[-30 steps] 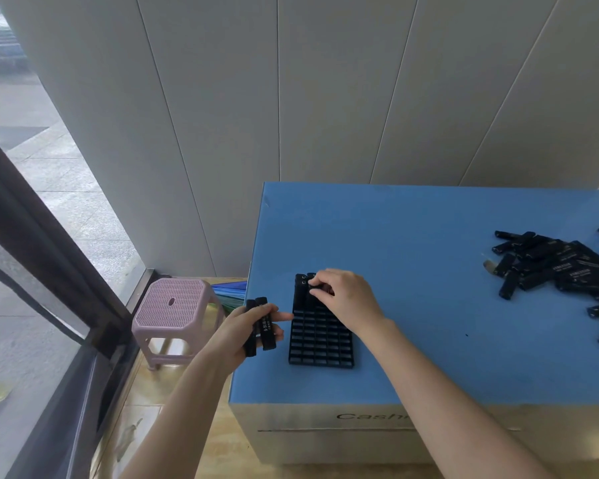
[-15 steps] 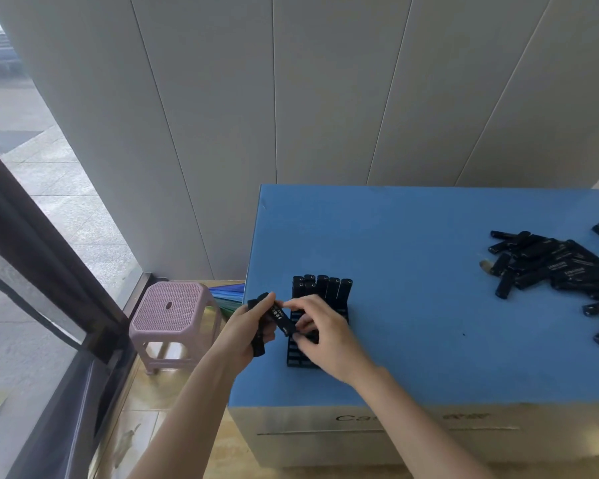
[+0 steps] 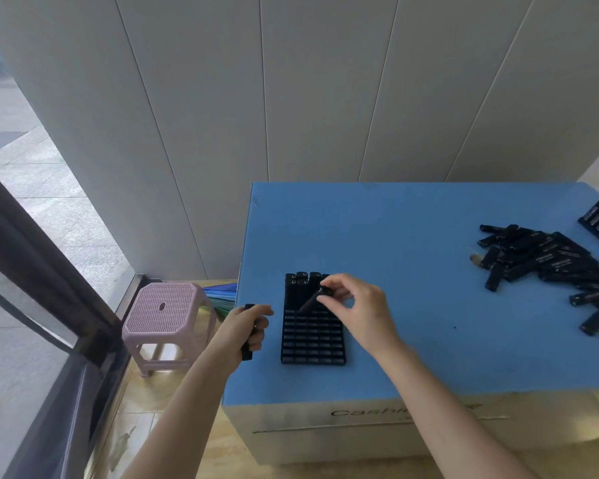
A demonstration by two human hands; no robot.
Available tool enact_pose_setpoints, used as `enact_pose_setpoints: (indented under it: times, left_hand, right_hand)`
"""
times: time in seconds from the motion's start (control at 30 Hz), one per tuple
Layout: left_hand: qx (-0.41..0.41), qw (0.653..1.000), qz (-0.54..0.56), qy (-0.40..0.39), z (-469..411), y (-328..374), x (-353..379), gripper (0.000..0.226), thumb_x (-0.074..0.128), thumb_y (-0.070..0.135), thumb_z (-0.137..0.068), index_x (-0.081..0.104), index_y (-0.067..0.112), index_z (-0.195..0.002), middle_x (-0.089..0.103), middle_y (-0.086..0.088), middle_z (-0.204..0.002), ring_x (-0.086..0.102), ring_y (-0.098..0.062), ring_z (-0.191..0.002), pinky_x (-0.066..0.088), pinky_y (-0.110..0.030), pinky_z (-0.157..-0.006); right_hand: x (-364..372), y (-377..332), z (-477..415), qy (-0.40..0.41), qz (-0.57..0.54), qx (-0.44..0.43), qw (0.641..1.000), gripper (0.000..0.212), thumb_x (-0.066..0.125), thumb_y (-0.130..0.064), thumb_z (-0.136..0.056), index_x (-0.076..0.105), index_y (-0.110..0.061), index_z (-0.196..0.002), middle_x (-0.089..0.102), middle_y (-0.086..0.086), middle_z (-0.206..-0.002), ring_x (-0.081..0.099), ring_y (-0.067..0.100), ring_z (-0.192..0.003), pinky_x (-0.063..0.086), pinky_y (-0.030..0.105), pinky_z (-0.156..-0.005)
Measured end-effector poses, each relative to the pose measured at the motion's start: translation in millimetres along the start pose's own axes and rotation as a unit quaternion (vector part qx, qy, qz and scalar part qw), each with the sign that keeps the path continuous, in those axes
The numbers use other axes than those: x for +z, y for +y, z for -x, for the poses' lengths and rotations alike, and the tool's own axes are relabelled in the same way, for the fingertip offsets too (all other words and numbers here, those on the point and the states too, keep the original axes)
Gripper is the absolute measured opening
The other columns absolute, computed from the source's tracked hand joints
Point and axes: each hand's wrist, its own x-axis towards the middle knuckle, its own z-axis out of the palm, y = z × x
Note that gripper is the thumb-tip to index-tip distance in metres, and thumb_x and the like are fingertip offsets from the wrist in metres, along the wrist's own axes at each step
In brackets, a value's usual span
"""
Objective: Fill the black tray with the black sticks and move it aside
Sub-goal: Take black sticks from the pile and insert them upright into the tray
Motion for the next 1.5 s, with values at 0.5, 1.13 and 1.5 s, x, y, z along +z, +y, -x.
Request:
enact_pose_setpoints:
  times: [0.5, 1.13, 1.5]
  left_hand:
    - [-0.002, 0.999, 0.042, -0.006, -0.1, 7.4, -10.6, 0.029, 0.046, 0.017, -0.096, 0.041, 0.011, -0.067, 0.039, 0.000, -0.048, 0.031, -0.010, -0.037, 0.028, -0.018, -0.036]
    - [-0.006, 0.998, 0.055, -0.027, 2.5, 6.0, 16.5, 0.035, 0.042, 0.033, -0.095, 0.049, 0.012, -0.067, 0.044, -0.002, -0.061, 0.037, -0.017, -0.059, 0.025, -0.026, -0.054]
    - [0.133, 0.953, -0.267, 0.051, -9.0, -3.0, 15.0, 0.014, 0.053, 0.022, -0.093, 0.056, 0.011, -0.084, 0.061, -0.003, -0.077, 0.054, -0.016, -0.068, 0.045, -0.028, -0.066]
  right_hand:
    - [8.1, 11.9, -25.1, -0.103, 0.105, 0.030, 0.989, 0.010, 0.068, -0.016, -0.083, 0.067, -0.013, -0.092, 0.070, -0.003, -0.086, 0.063, 0.013, -0.076, 0.051, 0.026, -0.075]
    - [35.6, -16.1, 31.2, -0.133, -0.027, -0.082, 0.987, 0.031, 0.064, -0.007, -0.081, 0.057, -0.019, -0.108, 0.056, -0.009, -0.107, 0.060, 0.003, -0.086, 0.052, 0.021, -0.080]
    - [5.6, -2.0, 28.7, 0.018, -0.040, -0.034, 0.998, 0.017, 0.068, -0.011, -0.082, 0.069, -0.013, -0.099, 0.058, -0.016, -0.092, 0.059, -0.003, -0.081, 0.048, 0.011, -0.077]
